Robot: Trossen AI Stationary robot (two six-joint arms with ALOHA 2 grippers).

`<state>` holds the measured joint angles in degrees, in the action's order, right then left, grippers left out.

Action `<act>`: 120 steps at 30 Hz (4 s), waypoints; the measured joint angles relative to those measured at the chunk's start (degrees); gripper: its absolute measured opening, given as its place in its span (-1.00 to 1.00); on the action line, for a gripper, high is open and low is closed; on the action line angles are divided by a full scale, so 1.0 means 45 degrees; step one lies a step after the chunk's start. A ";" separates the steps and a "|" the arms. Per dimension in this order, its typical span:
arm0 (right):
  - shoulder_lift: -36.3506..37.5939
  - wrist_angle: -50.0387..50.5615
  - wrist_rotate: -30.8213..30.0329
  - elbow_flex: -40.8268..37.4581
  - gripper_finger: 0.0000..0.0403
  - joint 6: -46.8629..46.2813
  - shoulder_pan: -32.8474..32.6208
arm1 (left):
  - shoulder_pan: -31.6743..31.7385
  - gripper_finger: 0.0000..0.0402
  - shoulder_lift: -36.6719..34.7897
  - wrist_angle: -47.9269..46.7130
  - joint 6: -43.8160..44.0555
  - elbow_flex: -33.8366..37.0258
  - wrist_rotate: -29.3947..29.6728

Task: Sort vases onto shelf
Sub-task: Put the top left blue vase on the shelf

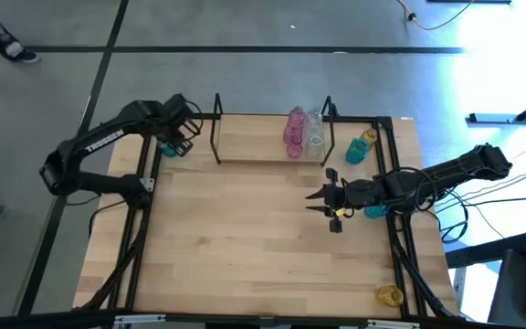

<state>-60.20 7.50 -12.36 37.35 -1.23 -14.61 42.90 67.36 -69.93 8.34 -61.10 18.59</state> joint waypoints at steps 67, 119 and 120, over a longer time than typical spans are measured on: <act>0.0000 -0.0002 -0.0002 0.0008 -0.43 0.0002 0.0000 | 0.1811 -0.30 0.1218 0.1506 -0.0874 0.2155 0.0523; 0.0000 -0.0023 -0.0009 0.0008 -0.43 0.0009 0.0000 | -0.3950 -0.86 0.0686 -0.0349 0.0517 0.2691 -0.0595; 0.0000 -0.0023 -0.0014 0.0008 -0.43 0.0009 0.0000 | -0.4240 -0.86 0.0682 -0.0349 0.0675 0.2691 -0.0602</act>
<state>-60.20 7.40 -12.43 37.39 -1.19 -14.61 23.82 70.43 -71.50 11.38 -48.99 15.88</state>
